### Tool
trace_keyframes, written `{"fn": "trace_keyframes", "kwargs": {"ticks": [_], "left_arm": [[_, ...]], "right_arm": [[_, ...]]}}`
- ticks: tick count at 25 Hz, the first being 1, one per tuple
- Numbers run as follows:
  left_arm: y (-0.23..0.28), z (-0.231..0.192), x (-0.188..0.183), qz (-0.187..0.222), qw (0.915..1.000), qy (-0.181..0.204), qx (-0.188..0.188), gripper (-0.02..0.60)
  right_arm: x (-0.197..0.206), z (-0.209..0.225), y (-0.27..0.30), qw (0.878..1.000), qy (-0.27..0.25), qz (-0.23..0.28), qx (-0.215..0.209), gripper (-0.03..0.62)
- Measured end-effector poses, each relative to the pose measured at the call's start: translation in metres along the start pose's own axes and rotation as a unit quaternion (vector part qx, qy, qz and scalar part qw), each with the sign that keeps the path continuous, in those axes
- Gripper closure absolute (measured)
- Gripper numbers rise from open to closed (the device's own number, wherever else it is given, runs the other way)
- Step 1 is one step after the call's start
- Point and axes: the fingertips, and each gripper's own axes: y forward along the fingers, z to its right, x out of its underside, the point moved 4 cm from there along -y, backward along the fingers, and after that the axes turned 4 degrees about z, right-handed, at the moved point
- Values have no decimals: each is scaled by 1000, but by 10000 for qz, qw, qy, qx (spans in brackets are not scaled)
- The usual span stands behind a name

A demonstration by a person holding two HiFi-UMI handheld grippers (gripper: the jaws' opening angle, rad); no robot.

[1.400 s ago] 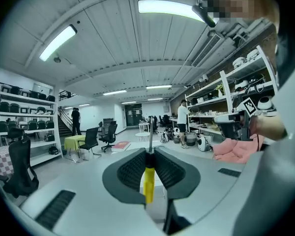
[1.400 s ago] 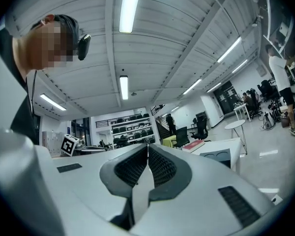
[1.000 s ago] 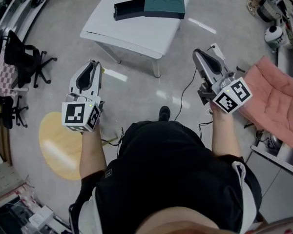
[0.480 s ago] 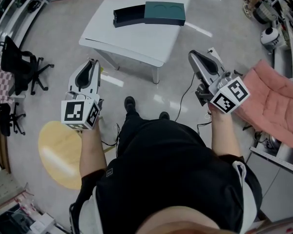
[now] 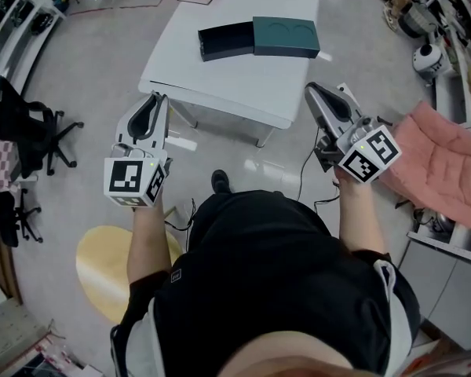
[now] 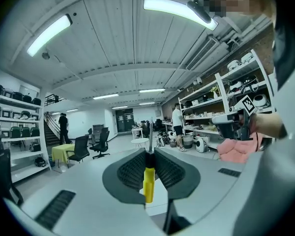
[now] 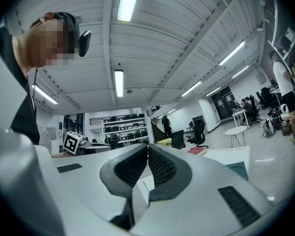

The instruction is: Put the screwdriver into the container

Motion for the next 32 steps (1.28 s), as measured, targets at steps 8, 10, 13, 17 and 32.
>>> {"fn": "trace_keyframes", "kwargs": {"ticks": [8, 10, 13, 17, 32], "left_arm": [[18, -75, 23, 68, 9988, -137, 460, 517], [20, -92, 28, 89, 9983, -205, 536, 517], [26, -113, 34, 113, 9976, -234, 649, 517], [40, -127, 39, 106, 9963, -280, 804, 517], [146, -114, 41, -181, 9923, -150, 1213, 517]], "right_arm": [[16, -30, 86, 9998, -76, -87, 173, 562], [20, -36, 101, 9996, -69, -103, 264, 562], [26, -43, 117, 9992, -55, -133, 385, 562], [31, -42, 125, 9981, -37, -204, 576, 562], [26, 45, 126, 9956, 120, 29, 928, 562]]}}
